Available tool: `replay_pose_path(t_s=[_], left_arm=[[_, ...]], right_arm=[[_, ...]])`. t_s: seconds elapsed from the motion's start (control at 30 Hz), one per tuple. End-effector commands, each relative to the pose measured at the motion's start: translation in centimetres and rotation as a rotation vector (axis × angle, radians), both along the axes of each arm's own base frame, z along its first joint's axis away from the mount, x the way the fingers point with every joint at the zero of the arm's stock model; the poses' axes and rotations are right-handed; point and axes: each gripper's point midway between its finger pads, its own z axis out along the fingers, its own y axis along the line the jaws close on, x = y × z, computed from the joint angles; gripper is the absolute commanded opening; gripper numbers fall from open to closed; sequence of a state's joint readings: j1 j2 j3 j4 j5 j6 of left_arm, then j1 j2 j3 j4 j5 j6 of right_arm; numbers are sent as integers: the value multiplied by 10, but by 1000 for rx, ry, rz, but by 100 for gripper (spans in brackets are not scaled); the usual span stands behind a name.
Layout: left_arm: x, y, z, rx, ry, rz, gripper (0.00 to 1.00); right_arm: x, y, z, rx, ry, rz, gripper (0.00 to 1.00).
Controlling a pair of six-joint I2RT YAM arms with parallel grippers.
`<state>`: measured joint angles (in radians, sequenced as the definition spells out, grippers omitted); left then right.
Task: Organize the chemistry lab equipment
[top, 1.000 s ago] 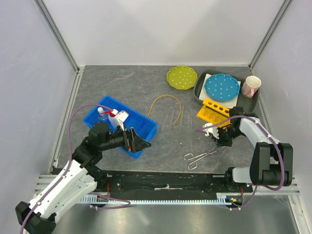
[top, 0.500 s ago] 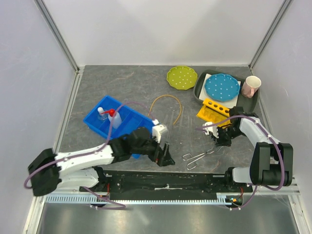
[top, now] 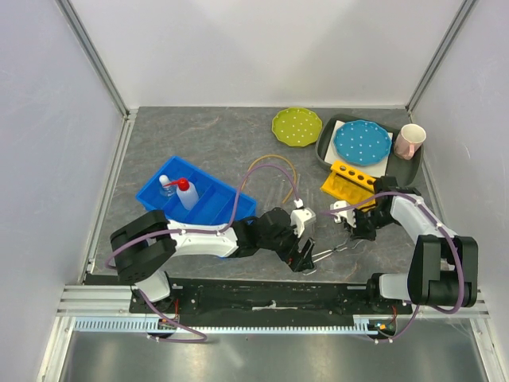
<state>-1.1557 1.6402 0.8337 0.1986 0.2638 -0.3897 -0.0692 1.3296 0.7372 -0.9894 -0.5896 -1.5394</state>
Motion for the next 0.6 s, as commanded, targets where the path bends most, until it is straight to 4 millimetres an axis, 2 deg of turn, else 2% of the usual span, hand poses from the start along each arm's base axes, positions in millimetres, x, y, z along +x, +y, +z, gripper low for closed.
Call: replay_pose_path(t_s=[0.0,0.13,0.27,0.37,0.43,0.47,0.53,0.57], left_arm=[[22,-12,9,-9,-99,60,93],[23,-1,-2,42,-67,113,83],[24,10,-6,76,-52,160,81],[25,17,5,64,-65,181,81],[26,22,23,33,-83,198,81],[27,28,26,38,-93,214,81],[28,36,37,20,-107,235,82],[30,45,52,-2,-133,269,82]], right_arm=[[1,6,-5,35,-3,-3,0],[-2,7,-9,40,11,-6,0],[-3,6,-13,36,21,-7,0],[-6,3,-18,16,37,-6,1],[-11,6,-14,33,37,13,13],[-15,8,-11,43,44,17,24],[-14,13,-1,60,5,34,33],[-16,15,2,65,5,41,37]])
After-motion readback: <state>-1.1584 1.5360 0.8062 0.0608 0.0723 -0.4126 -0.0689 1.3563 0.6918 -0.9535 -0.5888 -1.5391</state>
